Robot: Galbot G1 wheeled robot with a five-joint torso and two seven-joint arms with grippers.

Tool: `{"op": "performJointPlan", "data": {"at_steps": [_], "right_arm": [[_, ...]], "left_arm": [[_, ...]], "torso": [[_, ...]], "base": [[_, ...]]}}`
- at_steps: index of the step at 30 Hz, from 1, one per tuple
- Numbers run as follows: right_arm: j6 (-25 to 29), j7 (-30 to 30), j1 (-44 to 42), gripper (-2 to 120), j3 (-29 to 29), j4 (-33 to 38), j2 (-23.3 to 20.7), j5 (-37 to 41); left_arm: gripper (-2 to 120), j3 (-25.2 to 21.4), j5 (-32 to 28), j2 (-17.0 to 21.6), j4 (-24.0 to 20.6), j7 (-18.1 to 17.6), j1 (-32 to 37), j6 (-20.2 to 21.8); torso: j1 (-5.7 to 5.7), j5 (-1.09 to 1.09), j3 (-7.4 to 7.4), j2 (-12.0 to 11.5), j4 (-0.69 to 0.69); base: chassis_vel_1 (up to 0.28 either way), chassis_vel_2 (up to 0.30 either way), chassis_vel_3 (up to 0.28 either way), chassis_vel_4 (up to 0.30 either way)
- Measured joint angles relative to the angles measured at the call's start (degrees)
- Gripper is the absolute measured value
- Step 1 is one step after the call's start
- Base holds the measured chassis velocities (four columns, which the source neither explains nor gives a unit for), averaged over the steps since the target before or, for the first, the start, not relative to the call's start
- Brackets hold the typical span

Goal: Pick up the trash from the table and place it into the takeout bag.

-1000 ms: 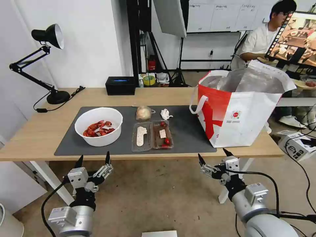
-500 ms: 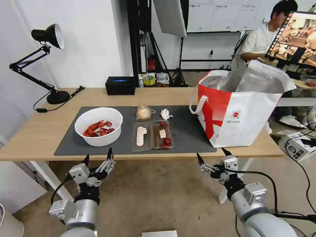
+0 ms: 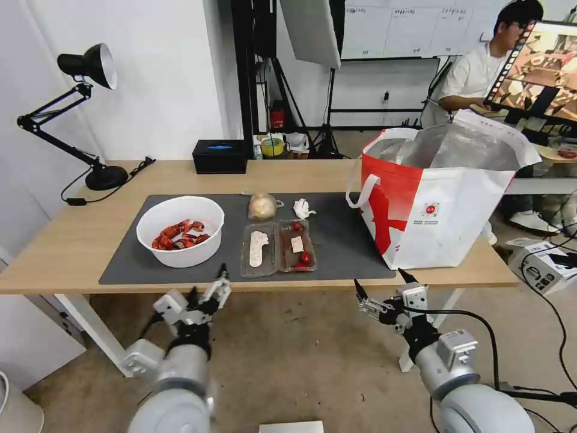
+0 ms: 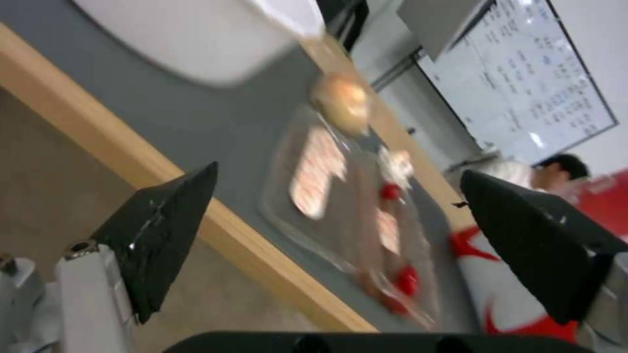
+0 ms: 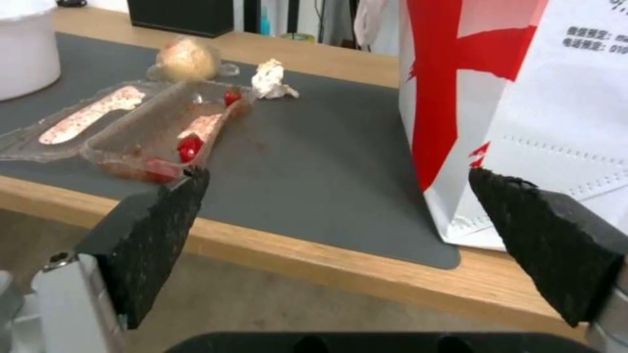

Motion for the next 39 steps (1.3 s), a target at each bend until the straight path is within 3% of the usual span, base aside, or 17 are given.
{"op": "performJointPlan", "data": {"at_steps": [10, 18, 30, 39], "right_arm": [[-0.18, 0.04, -1.24, 100, 0.56, 0.51, 0.44, -0.15], [-0.17, 0.06, -1.77, 100, 0.81, 0.26, 0.43, -0.72], [-0.14, 0.05, -2.03, 100, 0.95, -0.67, 0.94, -1.60], [-0.13, 0.02, -1.73, 100, 0.77, -1.78, 1.18, -2.08]], "left_arm": [[100, 4.32, -11.81, 0.03, 2.54, -4.04, -3.94, -1.21], [100, 4.75, -18.17, 0.02, 4.09, -4.97, -6.81, -1.88], [100, 6.15, -19.33, 0.11, 9.38, -5.62, -10.42, -1.52], [100, 6.01, -19.70, 0.06, 10.99, -5.48, -11.78, -1.63]], "torso": [[0.00, 0.00, 0.00, 0.00, 0.00], [0.00, 0.00, 0.00, 0.00, 0.00], [0.00, -0.01, 0.00, 0.00, 0.00], [0.00, 0.00, 0.00, 0.00, 0.00]], "base": [[0.000, 0.000, 0.000, 0.000], [0.000, 0.000, 0.000, 0.000], [0.000, 0.000, 0.000, 0.000], [0.000, 0.000, 0.000, 0.000]]}}
